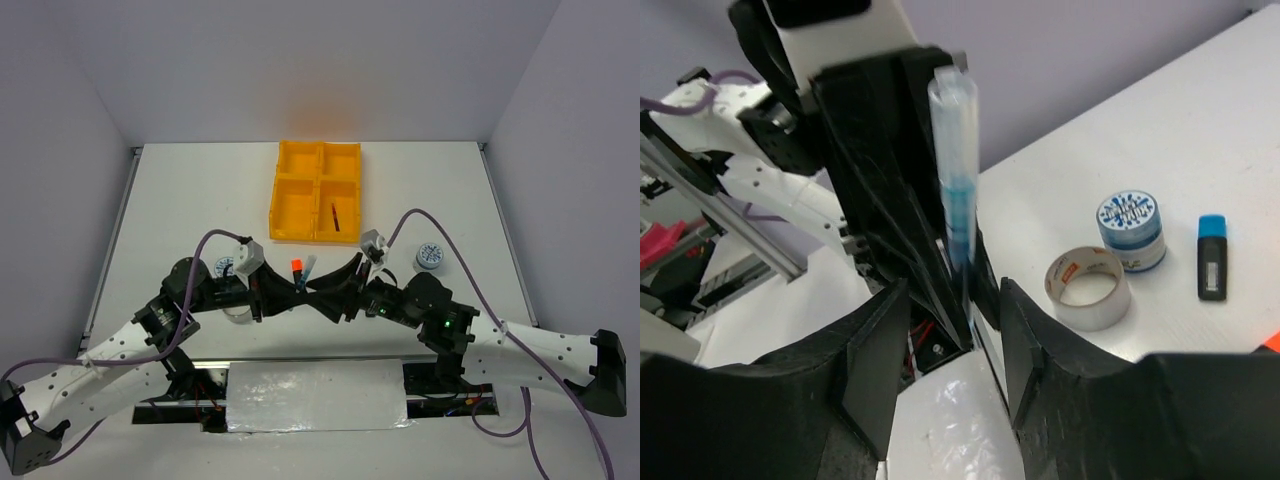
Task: Sort the stationery into containers
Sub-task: Close the pen cap on the pen, then place the pen in the storage box.
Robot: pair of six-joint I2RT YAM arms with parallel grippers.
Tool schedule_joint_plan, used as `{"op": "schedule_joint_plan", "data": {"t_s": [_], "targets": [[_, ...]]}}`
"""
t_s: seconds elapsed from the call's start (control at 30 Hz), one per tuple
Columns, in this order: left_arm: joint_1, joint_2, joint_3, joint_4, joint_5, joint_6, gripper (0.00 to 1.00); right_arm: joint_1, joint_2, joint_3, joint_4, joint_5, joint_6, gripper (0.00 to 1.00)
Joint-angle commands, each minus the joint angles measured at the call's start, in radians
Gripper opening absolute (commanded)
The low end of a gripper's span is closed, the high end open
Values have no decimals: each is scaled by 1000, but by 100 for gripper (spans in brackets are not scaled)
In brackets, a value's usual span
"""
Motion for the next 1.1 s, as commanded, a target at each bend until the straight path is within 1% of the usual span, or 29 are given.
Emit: {"op": "schedule_joint_plan", "data": {"t_s": [0.0,0.13,0.3,0.4,0.43,0.47,0.5,0.53,0.6,0.63,0.7,0.73,0.77,0.8,0.83,0.87,0.9,0.93,0.97,1.0,1.03,1.07], "targets": [[-20,2,-14,89,-12,-16,0,6,1,75,23,-9,-20,49],[-38,-6,-21,100,-23,-20,0,6,21,109,33,9,-34,51],[-49,-19,-20,98,-29,-23,0,6,65,144,32,29,-49,50],[-49,-27,-18,98,-32,-27,0,8,85,149,39,28,-54,38],[-49,-30,-15,95,-44,-30,0,6,90,144,42,28,-52,29],[-49,-33,-12,94,-52,-32,0,6,93,141,47,26,-52,25],[-49,-35,-11,87,-65,-35,0,6,94,138,50,26,-52,22],[-49,-41,-8,87,-75,-41,2,6,94,130,53,28,-52,19],[-49,-44,-2,87,-101,-49,6,8,101,124,58,29,-51,18],[-49,-44,3,89,-104,-58,8,6,104,120,61,29,-50,15],[-49,-38,9,94,-113,-73,12,5,113,120,61,32,-57,6],[-49,-35,14,98,-115,-78,21,6,116,124,58,32,-58,0],[-49,-33,15,100,-115,-82,28,6,123,127,53,32,-61,0],[-49,-32,24,95,-136,-92,40,5,127,129,49,32,-70,0],[-49,-29,29,65,-160,-95,67,-9,137,144,40,55,-77,0],[-49,-32,37,39,-188,-98,77,-29,146,156,0,60,-81,0],[-49,-33,55,8,-258,-101,88,-53,156,170,-23,52,-81,0],[-49,-36,67,-67,-298,-99,99,-87,177,194,-43,39,-77,0],[-47,-36,84,-121,-341,-99,99,-165,186,201,-65,5,-72,0],[-49,-33,127,-183,-392,-104,99,-205,196,210,-79,-35,-70,0],[-49,-30,150,-254,-520,-113,99,-240,215,233,-94,-41,-77,0],[-49,-24,178,-416,-574,-125,99,-298,226,247,-130,-43,-87,0]]}}
